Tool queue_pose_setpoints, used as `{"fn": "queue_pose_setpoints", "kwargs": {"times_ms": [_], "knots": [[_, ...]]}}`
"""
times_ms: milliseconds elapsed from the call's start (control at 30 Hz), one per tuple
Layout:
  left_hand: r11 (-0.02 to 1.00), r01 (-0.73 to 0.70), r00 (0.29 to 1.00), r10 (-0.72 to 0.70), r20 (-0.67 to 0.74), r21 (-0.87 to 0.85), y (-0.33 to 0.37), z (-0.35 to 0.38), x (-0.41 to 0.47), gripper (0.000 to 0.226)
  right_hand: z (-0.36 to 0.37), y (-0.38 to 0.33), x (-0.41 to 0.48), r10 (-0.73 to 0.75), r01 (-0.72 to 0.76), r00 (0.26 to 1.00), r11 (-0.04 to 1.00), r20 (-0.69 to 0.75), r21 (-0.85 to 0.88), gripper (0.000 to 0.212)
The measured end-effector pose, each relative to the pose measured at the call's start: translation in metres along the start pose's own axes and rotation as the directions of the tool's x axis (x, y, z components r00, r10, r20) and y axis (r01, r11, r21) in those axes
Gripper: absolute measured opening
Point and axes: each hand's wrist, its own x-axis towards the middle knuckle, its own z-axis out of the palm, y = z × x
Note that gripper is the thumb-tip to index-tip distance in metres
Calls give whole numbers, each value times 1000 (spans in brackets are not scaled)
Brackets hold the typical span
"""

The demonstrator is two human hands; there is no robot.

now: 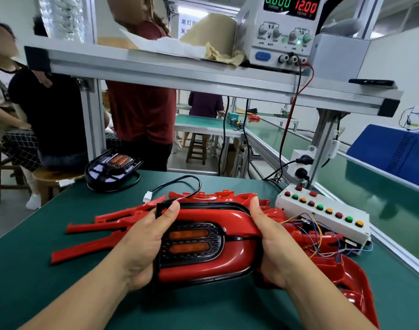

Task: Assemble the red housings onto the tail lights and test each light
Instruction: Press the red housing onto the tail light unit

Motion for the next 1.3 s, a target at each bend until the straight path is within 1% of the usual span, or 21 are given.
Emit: {"fn": "queue_pose_setpoints", "kwargs": {"times_ms": [100,133,167,200,233,267,333,400,500,533,633,700,767,833,933,1033,1067,1100,1167,1233,1300], "knots": [[996,-64,996,67,-60,56,-1,-1,1,46,0,-1,-3,19,-19,1000,1000,0,10,60],[978,-110,988,128,-92,177,-1,-2,0,49,0,-1,-4,36,-35,999,999,-7,23,57],[901,-182,966,239,-101,394,1,-6,-1,49,1,-1,-4,53,-52,998,998,-28,43,56],[729,-225,934,350,-70,647,3,-12,-2,47,1,-1,-4,70,-67,996,996,-54,65,57],[487,-226,903,430,-6,844,5,-17,-3,47,2,-1,-5,86,-80,994,993,-74,84,57],[305,-204,885,463,42,930,7,-20,-3,47,4,-1,-6,99,-91,992,992,-84,92,56],[113,-119,867,497,47,986,10,-19,-4,51,6,-2,-7,108,-99,990,991,-96,96,50],[-15,-121,820,562,108,993,14,-15,-7,52,7,-1,-7,115,-105,988,989,-99,102,47],[-130,-305,692,650,313,943,19,-15,-5,45,7,-1,-7,136,-126,986,986,-92,109,42],[-130,-358,647,679,346,925,20,-14,-6,44,7,0,-8,145,-135,986,984,-85,115,39],[-42,-423,509,815,276,905,25,-23,-8,32,8,1,-7,171,-158,980,980,-99,124,31],[50,-351,479,868,133,935,35,-37,-4,32,10,1,-6,157,-146,981,984,-115,99,29],[145,-179,570,821,-17,973,46,-49,4,37,11,2,-3,111,-106,983,993,-145,47,36],[180,1,690,712,-131,984,47,-57,13,37,15,1,-3,76,-78,985,997,-153,-8,43],[111,139,845,505,-176,984,39,-54,19,9,19,1,-2,48,-62,983,996,-177,-71,52],[46,214,921,323,-217,976,38,-56,25,24,20,0,0,72,-88,976,993,-205,-72,41],[-31,242,935,273,-225,970,41,-54,25,21,20,-1,0,74,-95,974,992,-216,-85,35],[-112,247,950,224,-217,963,46,-51,28,20,18,0,0,79,-103,969,990,-234,-96,31],[-196,172,971,197,-133,965,58,-40,40,45,14,2,2,102,-125,965,989,-243,-79,32],[-136,39,975,221,-8,990,71,-23,63,37,10,3,2,117,-131,968,990,-220,-47,38],[-126,-87,983,151,106,988,78,4,89,25,8,3,0,106,-116,975,993,-196,-39,39]]}}
